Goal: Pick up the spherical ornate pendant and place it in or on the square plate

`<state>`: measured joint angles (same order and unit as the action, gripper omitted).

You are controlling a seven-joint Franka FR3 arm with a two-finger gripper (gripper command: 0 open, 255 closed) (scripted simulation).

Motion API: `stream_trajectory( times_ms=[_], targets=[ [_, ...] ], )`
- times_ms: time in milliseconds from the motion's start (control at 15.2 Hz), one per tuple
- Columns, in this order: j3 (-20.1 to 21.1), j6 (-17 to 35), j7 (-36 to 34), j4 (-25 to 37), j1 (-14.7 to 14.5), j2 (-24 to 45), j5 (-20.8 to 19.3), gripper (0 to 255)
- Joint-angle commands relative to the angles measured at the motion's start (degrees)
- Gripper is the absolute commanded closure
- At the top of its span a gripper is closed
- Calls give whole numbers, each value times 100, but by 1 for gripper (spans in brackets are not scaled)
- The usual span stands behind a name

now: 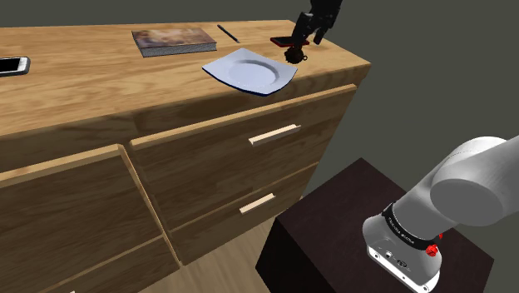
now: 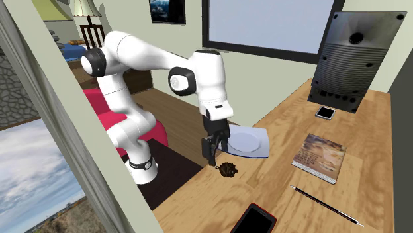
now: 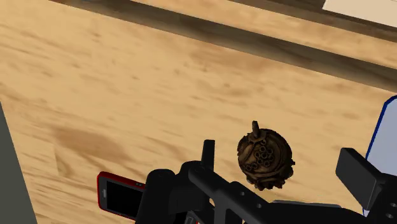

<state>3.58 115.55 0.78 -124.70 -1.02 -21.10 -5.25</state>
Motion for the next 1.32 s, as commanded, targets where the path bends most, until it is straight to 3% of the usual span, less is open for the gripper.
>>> stream_trajectory(
  times_ms=[0,528,990,1056,1254],
  targets=[
    [67,224,-64,191,-4,289,-87,0],
    [43,800,-94,-158,25,515,-139,0],
    [43,799,-94,-157,24,515,-139,0],
    [43,799,-94,-157,24,515,-139,255],
    [43,799,-94,-157,24,515,-139,255]
  ],
)
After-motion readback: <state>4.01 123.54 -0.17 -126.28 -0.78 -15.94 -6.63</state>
